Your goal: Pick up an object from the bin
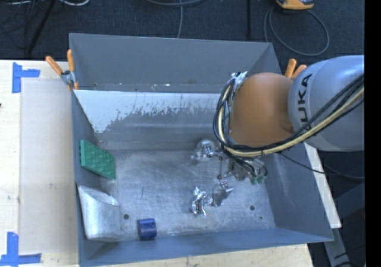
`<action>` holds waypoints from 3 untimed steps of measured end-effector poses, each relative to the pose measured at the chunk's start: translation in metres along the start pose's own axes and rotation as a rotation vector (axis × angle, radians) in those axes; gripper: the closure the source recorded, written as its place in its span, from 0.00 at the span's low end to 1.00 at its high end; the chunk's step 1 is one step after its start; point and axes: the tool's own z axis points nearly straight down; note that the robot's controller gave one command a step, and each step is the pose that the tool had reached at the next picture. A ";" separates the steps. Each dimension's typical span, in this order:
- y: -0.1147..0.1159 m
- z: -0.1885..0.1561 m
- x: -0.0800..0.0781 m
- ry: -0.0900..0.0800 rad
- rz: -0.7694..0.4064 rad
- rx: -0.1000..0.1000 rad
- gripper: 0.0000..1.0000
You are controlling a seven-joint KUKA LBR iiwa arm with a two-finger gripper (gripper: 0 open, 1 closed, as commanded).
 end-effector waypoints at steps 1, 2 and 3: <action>-0.005 0.066 0.006 -0.007 0.012 0.000 0.00; -0.006 0.063 0.005 -0.010 0.013 0.002 1.00; -0.018 -0.101 0.004 -0.012 -0.006 0.004 1.00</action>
Offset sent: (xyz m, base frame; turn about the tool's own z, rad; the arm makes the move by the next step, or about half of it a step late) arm -0.0062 -0.0086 -0.0668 0.0125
